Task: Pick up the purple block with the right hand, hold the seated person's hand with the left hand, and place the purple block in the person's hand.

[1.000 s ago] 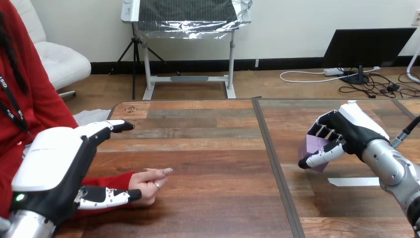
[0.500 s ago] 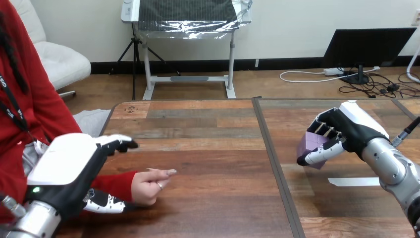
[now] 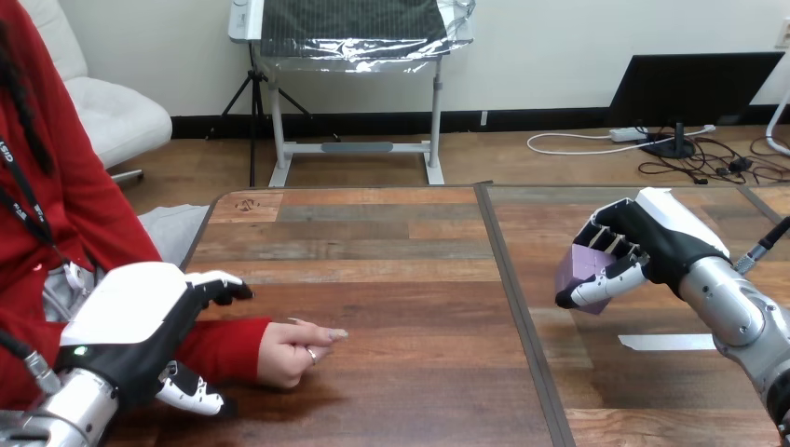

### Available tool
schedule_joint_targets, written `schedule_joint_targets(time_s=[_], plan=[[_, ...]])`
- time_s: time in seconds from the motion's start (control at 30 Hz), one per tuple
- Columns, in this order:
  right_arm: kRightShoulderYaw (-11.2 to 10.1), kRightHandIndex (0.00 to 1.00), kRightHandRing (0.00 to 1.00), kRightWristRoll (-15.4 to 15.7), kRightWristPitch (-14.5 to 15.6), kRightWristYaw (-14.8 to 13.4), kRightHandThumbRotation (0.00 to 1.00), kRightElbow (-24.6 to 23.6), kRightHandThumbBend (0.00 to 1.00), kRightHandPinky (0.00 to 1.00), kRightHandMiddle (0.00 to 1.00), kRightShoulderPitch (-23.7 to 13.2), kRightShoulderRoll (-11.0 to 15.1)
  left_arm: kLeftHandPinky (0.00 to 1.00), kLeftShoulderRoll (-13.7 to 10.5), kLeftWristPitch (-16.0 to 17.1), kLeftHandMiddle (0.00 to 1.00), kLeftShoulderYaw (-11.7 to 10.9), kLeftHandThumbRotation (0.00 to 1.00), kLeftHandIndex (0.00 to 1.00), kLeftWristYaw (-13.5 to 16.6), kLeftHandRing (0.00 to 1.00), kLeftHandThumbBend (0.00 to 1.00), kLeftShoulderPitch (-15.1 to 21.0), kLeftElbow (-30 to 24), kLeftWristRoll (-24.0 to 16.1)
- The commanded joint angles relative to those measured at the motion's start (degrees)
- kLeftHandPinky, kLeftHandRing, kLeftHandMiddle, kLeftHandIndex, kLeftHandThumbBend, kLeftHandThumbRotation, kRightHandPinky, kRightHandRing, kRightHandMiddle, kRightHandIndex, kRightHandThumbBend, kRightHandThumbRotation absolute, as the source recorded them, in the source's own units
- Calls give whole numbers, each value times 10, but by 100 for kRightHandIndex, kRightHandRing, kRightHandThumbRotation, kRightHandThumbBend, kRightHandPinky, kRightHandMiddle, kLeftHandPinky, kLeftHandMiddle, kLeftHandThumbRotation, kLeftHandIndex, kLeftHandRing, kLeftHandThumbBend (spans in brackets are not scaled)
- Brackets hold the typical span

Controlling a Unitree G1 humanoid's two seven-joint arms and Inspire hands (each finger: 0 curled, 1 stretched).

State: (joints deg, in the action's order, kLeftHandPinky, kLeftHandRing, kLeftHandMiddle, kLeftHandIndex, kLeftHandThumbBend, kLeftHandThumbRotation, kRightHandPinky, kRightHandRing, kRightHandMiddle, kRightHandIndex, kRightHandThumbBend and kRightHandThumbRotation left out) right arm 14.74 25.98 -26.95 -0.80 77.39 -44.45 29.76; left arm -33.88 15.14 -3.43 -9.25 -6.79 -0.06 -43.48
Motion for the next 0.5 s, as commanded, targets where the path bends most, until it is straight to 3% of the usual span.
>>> schedule_joint_targets(time_s=[0.0,0.47], plan=[[-18,49,45,-15,-21,-4,0,-33,85,43,49,-18,16,72,-25,-18,77,17,11,77,-15,76,100,55,12,-4],[-15,48,44,-13,-17,-6,0,-39,86,41,48,-21,17,73,-38,-62,79,56,12,78,-33,78,100,92,44,-22]])
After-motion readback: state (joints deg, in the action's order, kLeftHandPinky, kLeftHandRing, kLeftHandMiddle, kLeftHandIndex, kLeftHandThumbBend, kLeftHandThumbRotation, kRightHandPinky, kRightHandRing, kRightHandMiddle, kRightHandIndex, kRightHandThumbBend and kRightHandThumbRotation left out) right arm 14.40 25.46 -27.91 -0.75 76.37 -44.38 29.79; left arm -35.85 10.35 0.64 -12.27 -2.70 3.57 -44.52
